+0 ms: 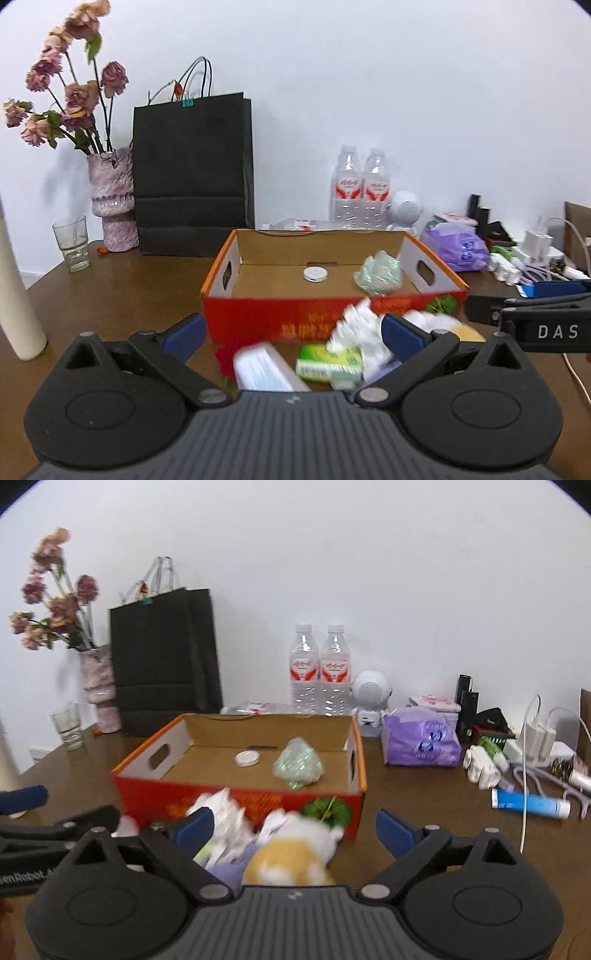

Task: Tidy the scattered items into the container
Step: 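Withdraw both tools from the box back toward the table items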

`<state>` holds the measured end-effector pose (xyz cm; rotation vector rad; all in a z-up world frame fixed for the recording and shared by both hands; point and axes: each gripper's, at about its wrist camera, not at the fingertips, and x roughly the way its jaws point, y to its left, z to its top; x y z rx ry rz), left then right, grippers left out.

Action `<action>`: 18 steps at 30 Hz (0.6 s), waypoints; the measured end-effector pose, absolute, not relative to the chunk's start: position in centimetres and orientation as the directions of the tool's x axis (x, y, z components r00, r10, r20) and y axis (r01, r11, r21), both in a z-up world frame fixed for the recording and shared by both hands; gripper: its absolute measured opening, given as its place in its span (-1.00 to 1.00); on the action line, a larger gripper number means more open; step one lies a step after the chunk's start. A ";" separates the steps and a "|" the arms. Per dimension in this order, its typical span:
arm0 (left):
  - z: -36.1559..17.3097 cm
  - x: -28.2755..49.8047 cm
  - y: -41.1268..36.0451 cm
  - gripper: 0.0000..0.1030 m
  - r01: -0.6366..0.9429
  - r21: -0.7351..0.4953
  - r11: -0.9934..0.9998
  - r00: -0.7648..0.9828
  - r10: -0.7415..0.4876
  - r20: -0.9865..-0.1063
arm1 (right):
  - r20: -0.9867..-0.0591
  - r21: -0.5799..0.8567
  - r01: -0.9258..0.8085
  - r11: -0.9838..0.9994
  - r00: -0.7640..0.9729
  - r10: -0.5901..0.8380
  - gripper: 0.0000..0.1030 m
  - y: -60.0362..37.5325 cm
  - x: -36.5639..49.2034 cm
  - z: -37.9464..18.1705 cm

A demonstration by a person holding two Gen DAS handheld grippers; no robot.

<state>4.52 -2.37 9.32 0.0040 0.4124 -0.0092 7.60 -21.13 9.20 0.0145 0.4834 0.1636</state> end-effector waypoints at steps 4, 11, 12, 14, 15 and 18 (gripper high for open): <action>7.3 1.3 -2.0 1.00 0.006 -0.017 1.000 0.918 -0.012 -0.397 | -0.433 0.012 -0.159 0.987 0.889 0.149 0.88 -20.2 3.7 7.0; 4.5 -3.0 -1.4 1.00 0.017 0.019 1.000 0.913 -0.008 -0.408 | -0.482 0.054 -0.180 0.982 0.857 0.184 0.88 -20.5 -0.6 3.3; 4.2 -3.4 -1.2 1.00 0.015 0.011 1.000 0.910 -0.009 -0.414 | -0.484 0.048 -0.181 0.982 0.856 0.181 0.88 -20.3 -1.3 2.9; 3.4 -3.9 -0.7 1.00 0.009 -0.021 1.000 0.897 -0.018 -0.442 | -0.494 0.040 -0.175 0.984 0.852 0.171 0.88 -20.1 -2.3 2.0; 3.1 -4.0 -0.5 1.00 0.001 -0.038 0.999 0.885 -0.019 -0.465 | -0.503 0.034 -0.178 0.983 0.847 0.171 0.88 -20.0 -2.6 1.6; 2.5 -4.6 -0.3 1.00 -0.012 -0.053 0.999 0.868 -0.016 -0.496 | -0.527 0.014 -0.202 0.979 0.831 0.179 0.88 -19.7 -3.4 0.7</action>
